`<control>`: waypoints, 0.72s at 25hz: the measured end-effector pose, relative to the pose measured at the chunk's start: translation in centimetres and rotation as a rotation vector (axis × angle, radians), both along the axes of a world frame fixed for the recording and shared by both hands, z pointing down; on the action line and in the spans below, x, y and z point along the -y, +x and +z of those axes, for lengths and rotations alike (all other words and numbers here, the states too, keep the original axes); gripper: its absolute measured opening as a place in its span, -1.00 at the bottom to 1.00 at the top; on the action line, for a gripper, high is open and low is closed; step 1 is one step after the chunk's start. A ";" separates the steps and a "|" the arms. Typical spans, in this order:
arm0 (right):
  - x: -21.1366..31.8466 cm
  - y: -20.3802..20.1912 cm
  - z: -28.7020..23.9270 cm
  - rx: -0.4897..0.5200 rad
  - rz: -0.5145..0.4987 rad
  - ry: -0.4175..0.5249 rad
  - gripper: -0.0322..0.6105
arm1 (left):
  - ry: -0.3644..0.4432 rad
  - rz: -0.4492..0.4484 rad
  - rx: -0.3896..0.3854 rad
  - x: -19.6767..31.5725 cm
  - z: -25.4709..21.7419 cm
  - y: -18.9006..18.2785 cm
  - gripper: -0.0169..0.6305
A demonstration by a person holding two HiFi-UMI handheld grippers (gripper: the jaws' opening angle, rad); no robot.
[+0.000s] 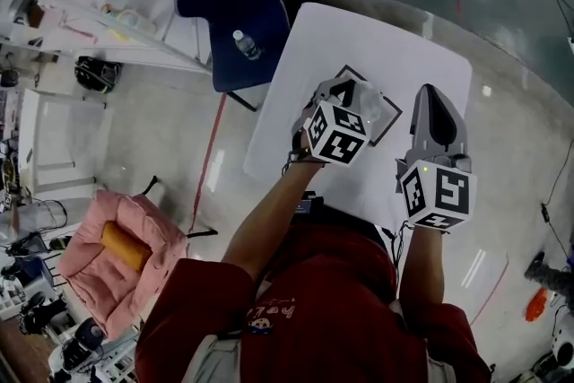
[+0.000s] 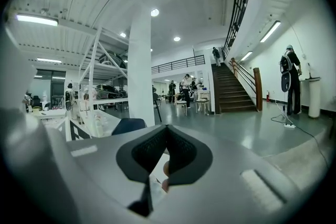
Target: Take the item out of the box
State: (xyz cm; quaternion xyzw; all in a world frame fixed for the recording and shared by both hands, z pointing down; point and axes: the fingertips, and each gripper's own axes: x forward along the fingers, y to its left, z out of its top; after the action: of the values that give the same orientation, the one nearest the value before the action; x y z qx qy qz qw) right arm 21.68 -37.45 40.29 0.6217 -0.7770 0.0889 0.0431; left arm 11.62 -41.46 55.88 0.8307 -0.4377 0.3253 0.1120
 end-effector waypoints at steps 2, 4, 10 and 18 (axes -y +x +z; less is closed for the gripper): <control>-0.6 0.0 -0.1 -0.009 -0.016 0.006 -0.89 | 0.042 -0.034 -0.025 -0.2 -1.2 -0.1 -0.93; -1.0 -0.3 -0.4 -0.015 -0.028 0.013 -0.89 | 0.080 -0.058 -0.043 -0.4 -2.5 -0.4 -0.93; -1.6 -2.0 -1.0 -0.018 -0.057 0.041 -0.89 | 0.187 -0.131 -0.102 -1.2 -6.1 -2.6 -0.93; -2.6 -2.1 -2.3 -0.022 -0.056 0.093 -0.89 | 0.324 -0.190 -0.196 -2.0 -10.8 -3.1 -0.94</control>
State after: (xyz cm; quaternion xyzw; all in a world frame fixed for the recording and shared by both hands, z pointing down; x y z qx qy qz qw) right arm 19.58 -34.88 37.97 0.6019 -0.7969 0.0444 0.0253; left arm 8.48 -39.44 45.11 0.8204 -0.5479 0.1563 0.0489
